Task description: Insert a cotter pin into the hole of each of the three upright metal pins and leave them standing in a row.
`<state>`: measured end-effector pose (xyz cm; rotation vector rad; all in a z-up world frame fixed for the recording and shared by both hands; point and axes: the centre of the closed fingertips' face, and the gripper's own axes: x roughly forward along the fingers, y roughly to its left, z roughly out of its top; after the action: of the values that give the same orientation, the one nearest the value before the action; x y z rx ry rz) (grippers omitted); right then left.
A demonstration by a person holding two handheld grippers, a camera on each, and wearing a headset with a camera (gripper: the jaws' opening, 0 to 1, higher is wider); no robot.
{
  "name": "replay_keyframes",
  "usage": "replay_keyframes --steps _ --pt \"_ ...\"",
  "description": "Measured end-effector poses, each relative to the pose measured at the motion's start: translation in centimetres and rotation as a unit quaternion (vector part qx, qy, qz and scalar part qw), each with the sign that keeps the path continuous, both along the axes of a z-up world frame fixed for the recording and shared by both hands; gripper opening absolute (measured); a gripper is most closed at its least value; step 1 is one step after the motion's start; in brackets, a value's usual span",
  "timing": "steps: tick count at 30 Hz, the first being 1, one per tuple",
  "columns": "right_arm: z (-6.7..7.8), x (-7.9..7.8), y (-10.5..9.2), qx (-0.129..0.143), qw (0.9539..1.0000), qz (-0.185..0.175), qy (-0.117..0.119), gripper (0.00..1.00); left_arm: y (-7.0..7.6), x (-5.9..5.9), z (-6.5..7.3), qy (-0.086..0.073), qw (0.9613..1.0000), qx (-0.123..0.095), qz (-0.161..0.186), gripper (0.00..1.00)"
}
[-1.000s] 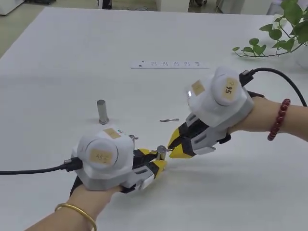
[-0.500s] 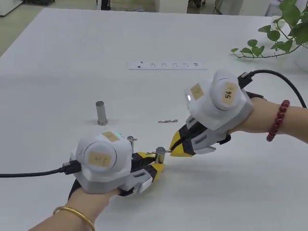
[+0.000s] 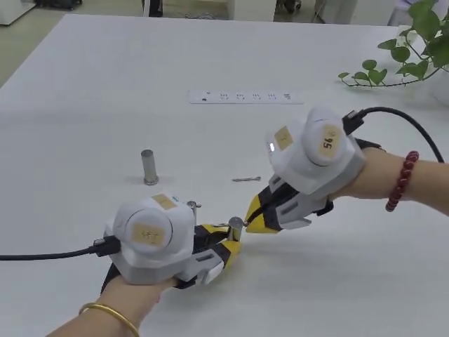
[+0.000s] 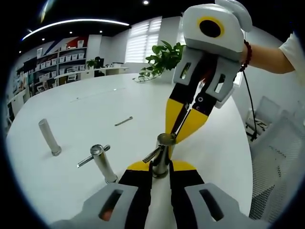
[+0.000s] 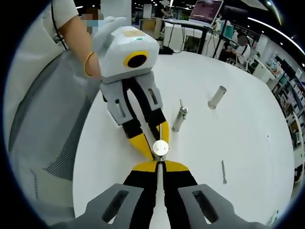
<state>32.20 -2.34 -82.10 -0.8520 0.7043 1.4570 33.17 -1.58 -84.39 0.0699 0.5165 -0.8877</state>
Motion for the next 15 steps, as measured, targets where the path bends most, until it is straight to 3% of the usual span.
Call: replay_keyframes --steps 5,15 --pt "0.1 0.0 0.0 0.005 0.9999 -0.013 0.006 0.15 -0.1 0.1 0.0 0.002 0.9999 0.010 -0.004 0.13" --pt "0.8 -0.1 1.4 0.052 0.9976 -0.038 0.023 0.22 0.5 -0.3 -0.2 0.012 0.9997 0.022 -0.001 0.22"
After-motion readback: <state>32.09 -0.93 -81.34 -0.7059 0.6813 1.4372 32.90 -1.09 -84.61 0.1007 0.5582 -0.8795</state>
